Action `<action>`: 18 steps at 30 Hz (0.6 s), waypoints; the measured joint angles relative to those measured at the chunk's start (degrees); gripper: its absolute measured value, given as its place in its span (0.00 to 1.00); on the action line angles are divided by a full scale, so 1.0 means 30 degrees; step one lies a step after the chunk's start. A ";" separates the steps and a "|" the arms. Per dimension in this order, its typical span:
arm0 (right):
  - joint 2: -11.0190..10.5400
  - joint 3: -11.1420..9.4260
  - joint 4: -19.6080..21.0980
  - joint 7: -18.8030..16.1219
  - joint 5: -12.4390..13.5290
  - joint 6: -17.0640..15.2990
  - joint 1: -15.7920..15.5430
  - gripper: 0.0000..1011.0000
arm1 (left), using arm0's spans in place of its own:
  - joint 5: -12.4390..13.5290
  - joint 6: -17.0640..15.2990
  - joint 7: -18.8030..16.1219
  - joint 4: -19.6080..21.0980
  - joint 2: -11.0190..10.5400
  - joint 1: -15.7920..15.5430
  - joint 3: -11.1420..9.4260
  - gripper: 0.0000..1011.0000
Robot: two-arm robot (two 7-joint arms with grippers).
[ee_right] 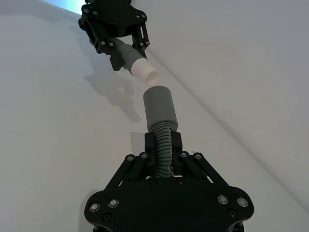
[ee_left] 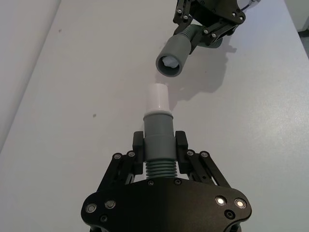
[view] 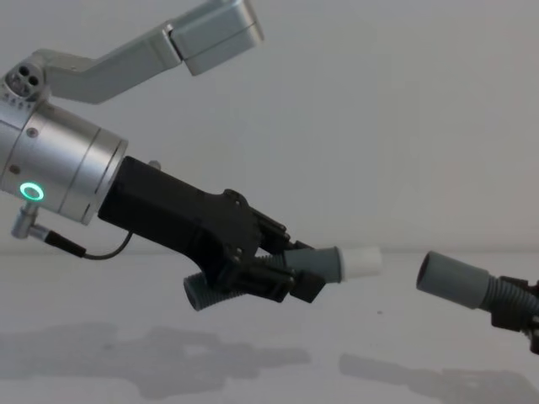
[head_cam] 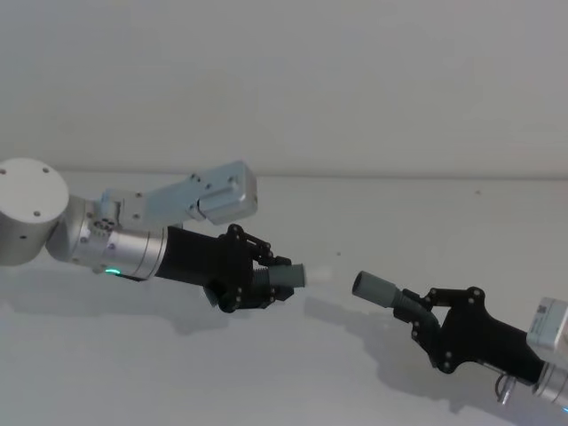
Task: Use both hands to pick up one end of the pipe from the table, align the ends, and insert them.
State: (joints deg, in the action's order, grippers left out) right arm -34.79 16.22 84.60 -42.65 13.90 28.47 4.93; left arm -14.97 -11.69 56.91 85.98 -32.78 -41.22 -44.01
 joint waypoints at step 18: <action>-0.0254 0.0451 0.0208 0.0006 0.0170 -0.0128 0.0010 0.16 | -0.0108 0.0197 0.0375 -0.0749 0.0310 -0.0658 -0.0601 0.37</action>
State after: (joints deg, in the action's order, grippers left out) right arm -35.55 17.58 85.23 -42.64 14.41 28.09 4.96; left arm -15.29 -11.10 58.04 83.73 -31.85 -43.19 -45.81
